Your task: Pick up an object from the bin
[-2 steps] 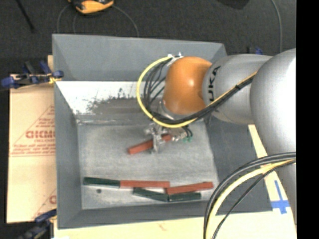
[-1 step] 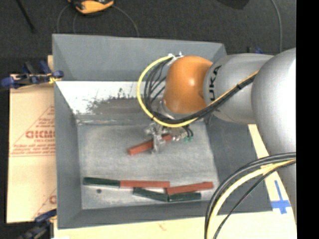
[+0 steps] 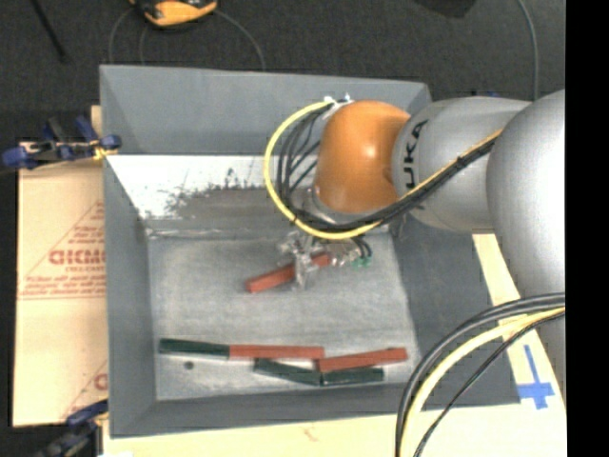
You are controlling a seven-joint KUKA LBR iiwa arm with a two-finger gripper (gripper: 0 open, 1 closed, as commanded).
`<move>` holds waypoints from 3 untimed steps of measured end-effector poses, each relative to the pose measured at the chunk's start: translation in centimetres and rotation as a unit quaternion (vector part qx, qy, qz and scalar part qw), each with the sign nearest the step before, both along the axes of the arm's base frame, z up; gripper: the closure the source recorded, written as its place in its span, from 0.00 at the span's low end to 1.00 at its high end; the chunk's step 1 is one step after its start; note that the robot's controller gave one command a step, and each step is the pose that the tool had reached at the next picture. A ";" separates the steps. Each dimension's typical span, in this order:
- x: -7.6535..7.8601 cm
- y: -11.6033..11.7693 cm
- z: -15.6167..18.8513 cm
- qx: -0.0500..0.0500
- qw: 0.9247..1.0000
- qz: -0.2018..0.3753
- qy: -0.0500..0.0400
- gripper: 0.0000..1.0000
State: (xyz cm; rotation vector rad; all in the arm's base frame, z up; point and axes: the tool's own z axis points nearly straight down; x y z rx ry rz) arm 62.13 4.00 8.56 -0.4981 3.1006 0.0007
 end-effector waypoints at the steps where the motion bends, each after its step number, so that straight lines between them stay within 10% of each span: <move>1: -0.1 0.0 2.0 0.000 1.000 -0.001 0.003 1.00; 3: 0.2 -0.1 5.2 -0.001 1.000 -0.002 -0.003 1.00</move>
Offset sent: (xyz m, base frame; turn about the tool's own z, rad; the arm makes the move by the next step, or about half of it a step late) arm -0.0003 0.0000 0.0572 0.0000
